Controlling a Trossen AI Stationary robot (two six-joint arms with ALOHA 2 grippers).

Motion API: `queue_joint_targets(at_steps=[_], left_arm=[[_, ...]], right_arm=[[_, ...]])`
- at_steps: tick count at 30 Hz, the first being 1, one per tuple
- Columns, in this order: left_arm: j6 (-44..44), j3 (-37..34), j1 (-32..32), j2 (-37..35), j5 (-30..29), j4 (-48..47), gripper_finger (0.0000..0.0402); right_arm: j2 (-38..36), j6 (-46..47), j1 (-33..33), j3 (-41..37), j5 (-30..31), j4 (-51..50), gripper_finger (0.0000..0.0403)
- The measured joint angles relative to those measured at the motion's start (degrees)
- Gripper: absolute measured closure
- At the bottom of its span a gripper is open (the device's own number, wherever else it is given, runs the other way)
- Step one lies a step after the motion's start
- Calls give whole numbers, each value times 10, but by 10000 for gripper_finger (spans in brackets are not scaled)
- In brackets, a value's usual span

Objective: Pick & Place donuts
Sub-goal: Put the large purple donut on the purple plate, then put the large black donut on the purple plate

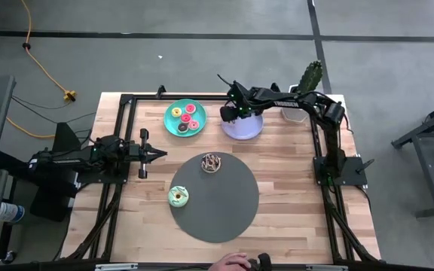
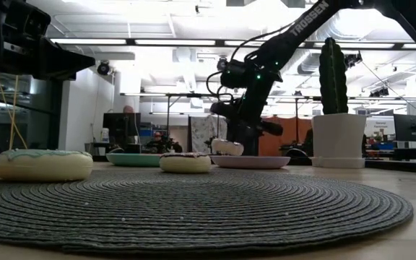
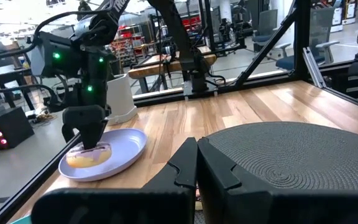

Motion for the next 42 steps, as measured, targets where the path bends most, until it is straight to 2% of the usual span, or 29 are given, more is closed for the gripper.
queue_joint_targets(at_steps=[11,25,35,42], left_arm=[[0,0,0,0,0,0,401],[0,0,0,0,0,0,401],[0,0,0,0,0,0,401],[0,0,0,0,0,0,401]], right_arm=[[0,-1,-1,0,-11,-11,255],[0,-15,-3,0,-12,-7,179],[-4,-31,-4,0,-27,-7,173],[-40,-60,-7,0,6,-34,173]])
